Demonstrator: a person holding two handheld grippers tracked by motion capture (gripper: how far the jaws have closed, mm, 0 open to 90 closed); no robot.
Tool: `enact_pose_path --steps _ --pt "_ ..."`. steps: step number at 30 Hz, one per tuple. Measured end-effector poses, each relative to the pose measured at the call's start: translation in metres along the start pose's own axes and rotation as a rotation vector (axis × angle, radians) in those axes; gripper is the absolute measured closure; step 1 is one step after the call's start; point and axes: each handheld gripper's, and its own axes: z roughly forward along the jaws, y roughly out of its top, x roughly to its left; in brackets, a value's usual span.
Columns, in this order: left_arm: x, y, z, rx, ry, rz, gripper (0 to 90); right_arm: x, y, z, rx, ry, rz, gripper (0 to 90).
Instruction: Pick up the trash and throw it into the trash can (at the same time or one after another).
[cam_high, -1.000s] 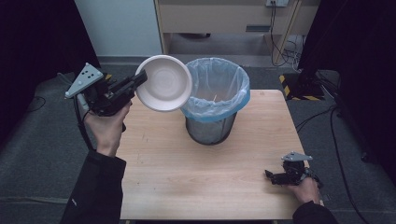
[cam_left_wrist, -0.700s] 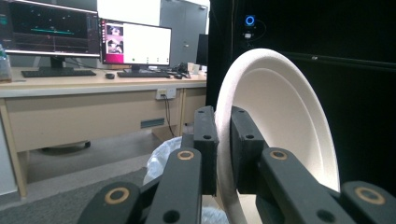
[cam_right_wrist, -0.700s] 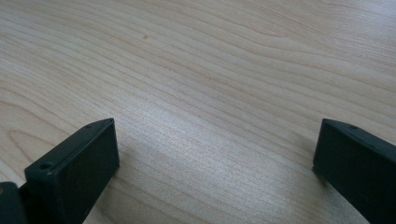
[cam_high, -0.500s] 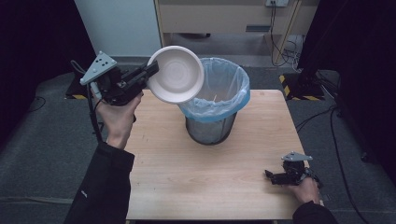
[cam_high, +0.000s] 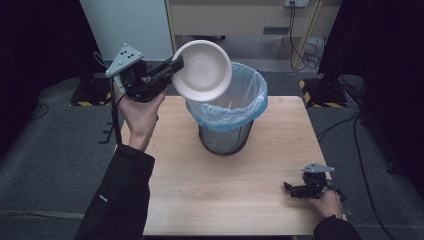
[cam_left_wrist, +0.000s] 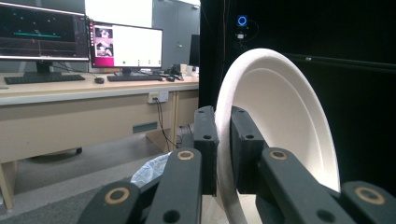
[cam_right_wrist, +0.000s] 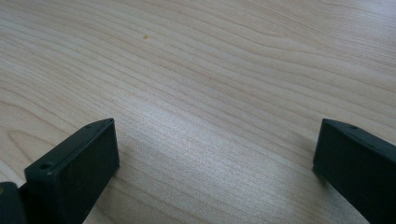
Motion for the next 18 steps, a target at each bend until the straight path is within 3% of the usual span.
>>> enact_pose_path --steps 18 --pt "0.003 -0.011 0.047 0.033 0.017 -0.016 82.3 0.000 0.000 0.000 0.001 0.000 0.001 0.4"
